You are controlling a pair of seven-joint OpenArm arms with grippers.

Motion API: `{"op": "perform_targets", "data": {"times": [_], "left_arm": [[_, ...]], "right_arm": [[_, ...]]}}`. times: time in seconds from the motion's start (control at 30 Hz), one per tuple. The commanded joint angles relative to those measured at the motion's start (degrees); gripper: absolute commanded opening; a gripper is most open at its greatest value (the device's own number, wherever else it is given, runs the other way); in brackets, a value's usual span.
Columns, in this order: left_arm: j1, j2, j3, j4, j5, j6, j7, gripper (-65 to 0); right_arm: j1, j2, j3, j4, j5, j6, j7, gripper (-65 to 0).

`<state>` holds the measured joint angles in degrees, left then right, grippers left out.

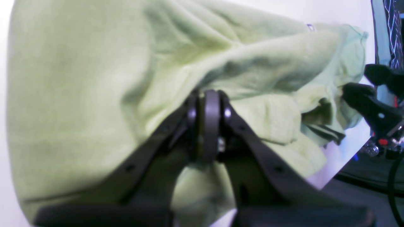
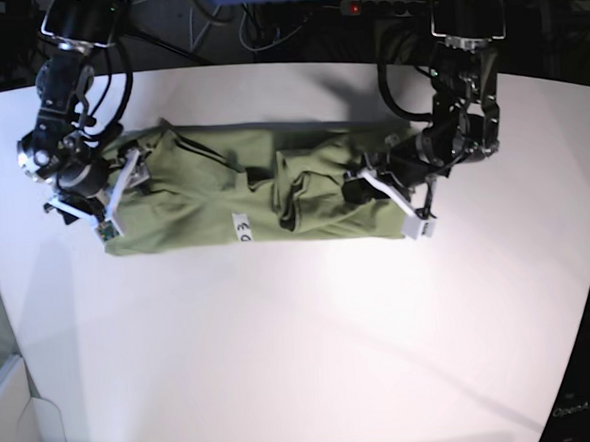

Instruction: Fold the T-shirt properly

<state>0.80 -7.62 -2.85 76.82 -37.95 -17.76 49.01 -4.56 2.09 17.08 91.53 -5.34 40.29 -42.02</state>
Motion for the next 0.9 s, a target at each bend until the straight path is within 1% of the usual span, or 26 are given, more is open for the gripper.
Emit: {"op": "perform_targets", "data": {"times": [0.0,0.1,0.23,0.37,0.43,0.47,0.5,0.57,0.6,0.73,0.87], "left_arm": [[-0.2,-0.3,-0.1,0.6,0.8,0.4,0.8,-62.4],[-0.2,-0.3,-0.1,0.6,0.8,0.4,0.8,-62.4],[-0.2,-0.3,-0.1,0.6,0.8,0.4,0.8,-62.4],[-0.2,-0.3,-0.1,0.6,0.8,0.4,0.8,-62.4],[-0.2,-0.3,-0.1,0.6,0.8,0.4,0.8,-62.4],[-0.2,-0.3,-0.1,0.6,0.8,0.4,0.9,-62.4],[-0.2,-0.3,-0.1,0.6,0.8,0.4,0.9,-62.4],[-0.3,-0.3,-0.1,0.6,0.8,0.4,0.9,-62.4],[-0.3,-0.3,-0.1,0.6,0.8,0.4,0.9,-62.4],[-0.5,-0.3,-0.1,0.6,0.8,0.4,1.0,-62.4],[-0.5,-0.4,-0.1,0.6,0.8,0.4,1.0,-62.4]], "right_arm": [[0.9,0.2,0.7,-0.2,0.5,-0.3,0.7,-23.5],[1.0,-0.2,2.0,-2.9,0.5,-0.3,1.1,-26.3],[0.6,-0.3,2.0,-4.7,0.5,-0.3,4.0,-26.4],[0.5,-0.3,2.0,-5.1,0.5,-0.3,4.3,-27.4],[0.5,-0.4,1.7,-5.1,0.5,-0.3,4.3,-32.9],[0.5,-0.4,1.7,-5.1,0.5,-0.3,4.3,-37.7],[0.5,-0.4,1.9,-5.1,0.5,-0.3,4.3,-43.8],[0.5,-0.4,1.9,-4.8,0.5,-0.3,4.3,-59.2],[0.5,-0.4,1.9,-4.7,0.5,-0.3,4.3,-65.0],[0.6,-0.1,1.9,-4.3,0.5,-0.3,4.3,-64.6],[0.5,0.0,1.5,0.0,0.2,-0.3,4.3,-64.6]]}}
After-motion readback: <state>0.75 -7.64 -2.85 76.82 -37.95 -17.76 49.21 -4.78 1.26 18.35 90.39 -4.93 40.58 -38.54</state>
